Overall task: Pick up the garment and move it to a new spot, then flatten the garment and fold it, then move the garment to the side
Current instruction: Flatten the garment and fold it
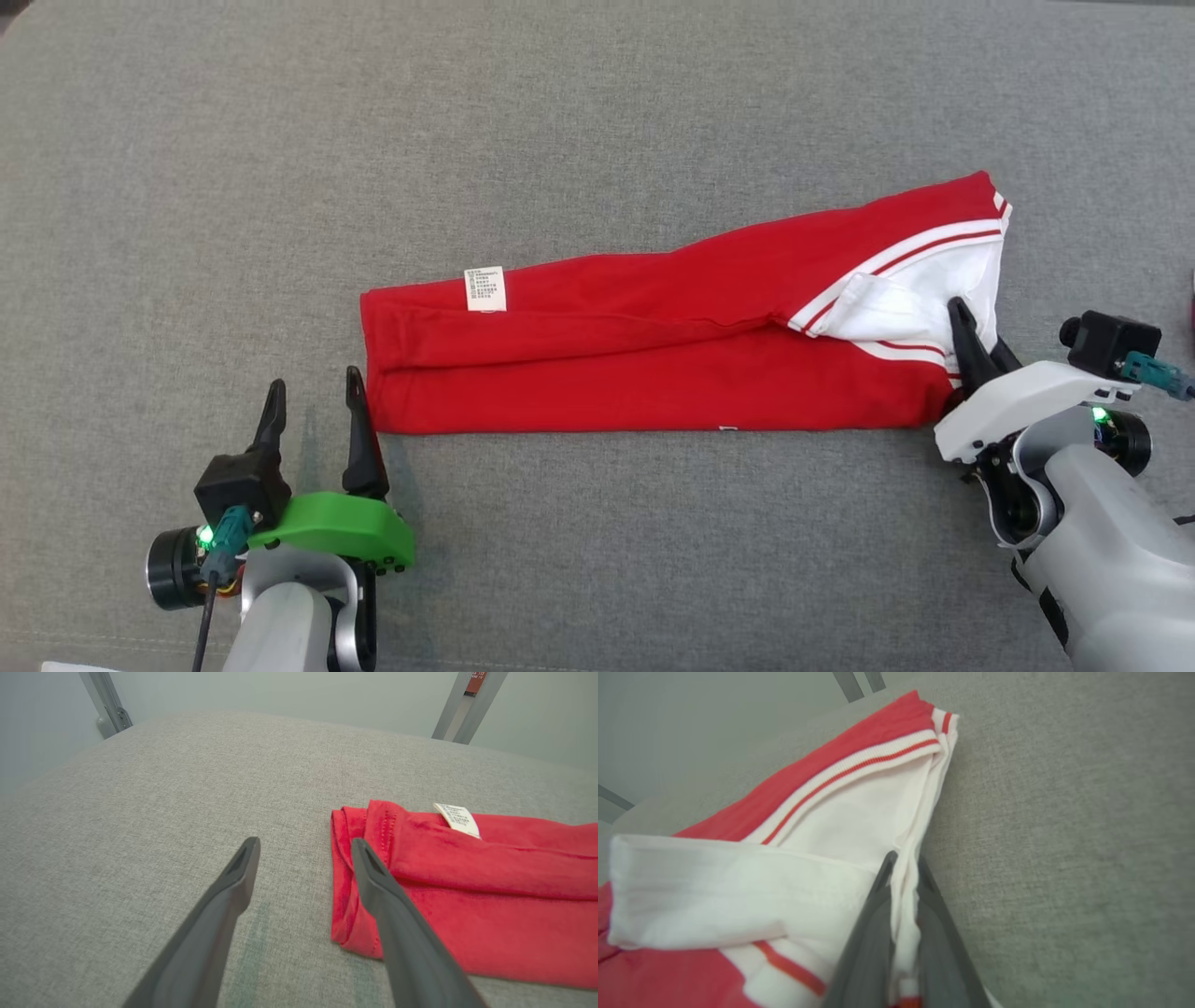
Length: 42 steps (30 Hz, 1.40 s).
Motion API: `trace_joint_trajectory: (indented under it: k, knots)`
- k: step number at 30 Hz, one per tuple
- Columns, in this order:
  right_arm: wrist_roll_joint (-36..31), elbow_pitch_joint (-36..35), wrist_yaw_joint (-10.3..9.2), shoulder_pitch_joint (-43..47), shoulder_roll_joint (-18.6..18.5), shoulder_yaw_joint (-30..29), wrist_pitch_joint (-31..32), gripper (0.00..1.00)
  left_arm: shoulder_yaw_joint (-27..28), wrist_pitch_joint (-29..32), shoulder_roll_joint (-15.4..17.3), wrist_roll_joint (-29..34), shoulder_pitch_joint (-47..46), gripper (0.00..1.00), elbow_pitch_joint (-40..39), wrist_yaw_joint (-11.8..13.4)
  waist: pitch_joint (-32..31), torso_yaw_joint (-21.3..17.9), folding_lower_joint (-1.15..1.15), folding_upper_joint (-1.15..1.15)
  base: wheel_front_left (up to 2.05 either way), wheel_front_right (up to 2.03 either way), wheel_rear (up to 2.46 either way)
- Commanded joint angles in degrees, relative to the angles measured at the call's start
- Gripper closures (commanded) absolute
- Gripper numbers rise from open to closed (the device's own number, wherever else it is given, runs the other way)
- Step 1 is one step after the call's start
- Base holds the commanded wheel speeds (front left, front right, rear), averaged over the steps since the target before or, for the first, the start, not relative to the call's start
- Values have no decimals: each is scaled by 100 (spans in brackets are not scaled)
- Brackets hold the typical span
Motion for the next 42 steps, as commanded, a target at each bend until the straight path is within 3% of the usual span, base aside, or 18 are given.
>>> trace_joint_trajectory:
  k: [1, 8, 13, 18, 28, 37, 38, 39, 42]
  knots:
    - [91, 47, -13, 189, -45, -59, -16, 100, 22, 4, 18, -4, 152, 0, 22, 22, -174, -108, 0, 0, 0, 0, 0]
    - [133, -1013, -11, 183, -65, -157, -57, 100, 148, 4, 19, 105, 203, 0, 40, -83, -454, -208, 0, 0, 0, 0, 0]
    - [144, -1925, -8, 274, 19, 325, -53, 100, 73, 4, 20, 33, 33, 0, 59, -124, -448, 10, 0, 0, 0, 0, 0]
    - [187, -2354, -8, 181, 141, 1012, 101, 100, -158, 4, 20, -70, 39, 0, 101, -103, -434, 373, 0, 0, 0, 0, 0]
    - [112, -1979, -7, -444, 516, 2058, 465, 100, -688, 4, 17, -304, 168, 0, 196, -51, -448, 1350, 0, 0, 0, 0, 0]
    - [211, -1040, -7, -1003, 934, 2256, 380, 100, -812, 4, 17, -347, 119, 0, 88, 53, -418, 1865, 0, 0, 0, 0, 0]
    - [226, -973, -7, -1062, 995, 2262, 308, 75, -825, 4, 13, -352, 112, 0, 92, 55, -415, 1870, 0, 0, 0, 0, 0]
    - [277, -934, -7, -1086, 1060, 2275, 254, 0, -825, 4, 13, -367, 89, 0, 97, 73, -419, 1853, 0, 0, 0, 0, 0]
    - [-133, -853, -11, -1292, 915, 2308, 39, 0, -729, 4, 18, -449, 34, 0, 3, 170, -437, 1688, 0, 0, 0, 0, 0]
